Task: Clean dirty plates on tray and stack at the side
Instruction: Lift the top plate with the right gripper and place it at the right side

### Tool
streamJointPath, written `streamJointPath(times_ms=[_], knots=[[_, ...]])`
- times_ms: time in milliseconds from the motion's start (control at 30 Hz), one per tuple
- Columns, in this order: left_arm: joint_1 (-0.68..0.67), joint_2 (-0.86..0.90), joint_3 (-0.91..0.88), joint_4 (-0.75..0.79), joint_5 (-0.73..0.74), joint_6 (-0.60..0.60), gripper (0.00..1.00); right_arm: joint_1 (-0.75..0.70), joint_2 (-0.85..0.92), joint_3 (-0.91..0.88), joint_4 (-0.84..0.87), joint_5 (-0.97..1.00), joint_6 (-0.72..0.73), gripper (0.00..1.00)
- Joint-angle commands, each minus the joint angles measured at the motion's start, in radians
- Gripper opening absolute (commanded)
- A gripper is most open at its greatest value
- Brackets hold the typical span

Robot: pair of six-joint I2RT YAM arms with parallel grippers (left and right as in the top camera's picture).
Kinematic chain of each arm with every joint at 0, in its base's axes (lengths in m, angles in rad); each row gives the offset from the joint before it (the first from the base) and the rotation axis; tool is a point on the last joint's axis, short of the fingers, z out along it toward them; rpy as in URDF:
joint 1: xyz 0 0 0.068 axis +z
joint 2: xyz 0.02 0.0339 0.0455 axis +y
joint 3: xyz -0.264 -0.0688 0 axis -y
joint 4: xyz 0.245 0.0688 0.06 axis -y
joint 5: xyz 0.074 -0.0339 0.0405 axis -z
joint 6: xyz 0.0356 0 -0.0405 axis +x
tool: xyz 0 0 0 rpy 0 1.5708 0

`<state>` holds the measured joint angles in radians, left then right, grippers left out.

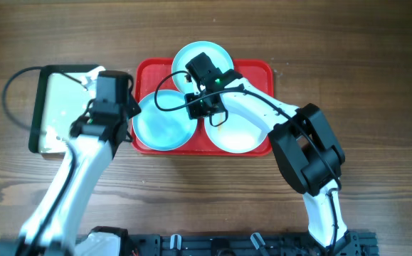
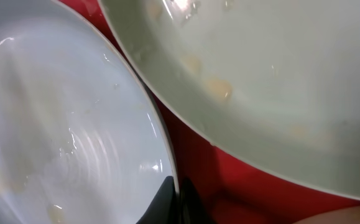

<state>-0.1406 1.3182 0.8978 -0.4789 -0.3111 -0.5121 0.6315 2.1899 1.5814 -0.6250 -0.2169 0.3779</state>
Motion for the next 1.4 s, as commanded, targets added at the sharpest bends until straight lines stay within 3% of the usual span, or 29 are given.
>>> streamJointPath(times_ms=[0, 100, 200, 267, 533, 800, 867, 900, 933, 967, 1000, 1033, 1133, 1200, 1367], knots=[[0.056, -0.234, 0.0, -0.065, -0.039, -0.022, 0.04, -0.003, -0.024, 0.063, -0.037, -0.023, -0.103, 0.04], [0.169, -0.386, 0.0, -0.164, 0.008, -0.084, 0.04, 0.005, -0.093, 0.147, -0.1, 0.079, -0.189, 0.04], [0.238, -0.426, -0.001, -0.257, 0.072, -0.083, 0.04, 0.04, -0.179, 0.247, -0.135, 0.391, -0.307, 0.04], [0.239, -0.388, -0.001, -0.271, 0.098, -0.075, 0.04, 0.081, -0.228, 0.262, -0.093, 0.574, -0.48, 0.04], [0.239, -0.134, -0.001, -0.232, 0.106, -0.073, 0.04, 0.244, -0.245, 0.261, 0.026, 0.998, -1.118, 0.04], [0.239, -0.119, -0.001, -0.229, 0.113, -0.072, 0.04, 0.346, -0.246, 0.261, 0.298, 1.289, -1.427, 0.04], [0.239, -0.118, -0.001, -0.229, 0.113, -0.073, 0.04, 0.346, -0.246, 0.261, 0.326, 1.296, -1.377, 0.04], [0.239, -0.118, -0.001, -0.229, 0.113, -0.073, 0.04, 0.338, -0.245, 0.257, 0.314, 1.255, -1.245, 0.04], [0.239, -0.118, -0.001, -0.229, 0.113, -0.073, 0.04, 0.324, -0.245, 0.256, 0.225, 1.108, -1.032, 0.04], [0.239, -0.118, -0.001, -0.229, 0.113, -0.073, 0.04, 0.293, -0.243, 0.253, 0.059, 0.744, -0.939, 0.04], [0.239, -0.118, -0.001, -0.23, 0.114, -0.072, 0.04, 0.259, -0.238, 0.239, -0.011, 0.505, -0.954, 0.04], [0.239, -0.118, -0.001, -0.233, 0.113, -0.072, 0.04, 0.234, -0.237, 0.236, -0.023, 0.509, -0.914, 0.05], [0.239, -0.118, -0.001, -0.235, 0.113, -0.072, 0.04, 0.199, -0.26, 0.238, 0.098, 0.819, -0.802, 0.04], [0.239, -0.118, -0.001, -0.236, 0.113, -0.072, 0.04, 0.144, -0.282, 0.238, 0.136, 0.805, -0.719, 0.04], [0.239, -0.118, -0.001, -0.233, 0.113, -0.072, 0.04, -0.212, -0.235, 0.236, -0.13, -0.053, -0.517, 0.04]])
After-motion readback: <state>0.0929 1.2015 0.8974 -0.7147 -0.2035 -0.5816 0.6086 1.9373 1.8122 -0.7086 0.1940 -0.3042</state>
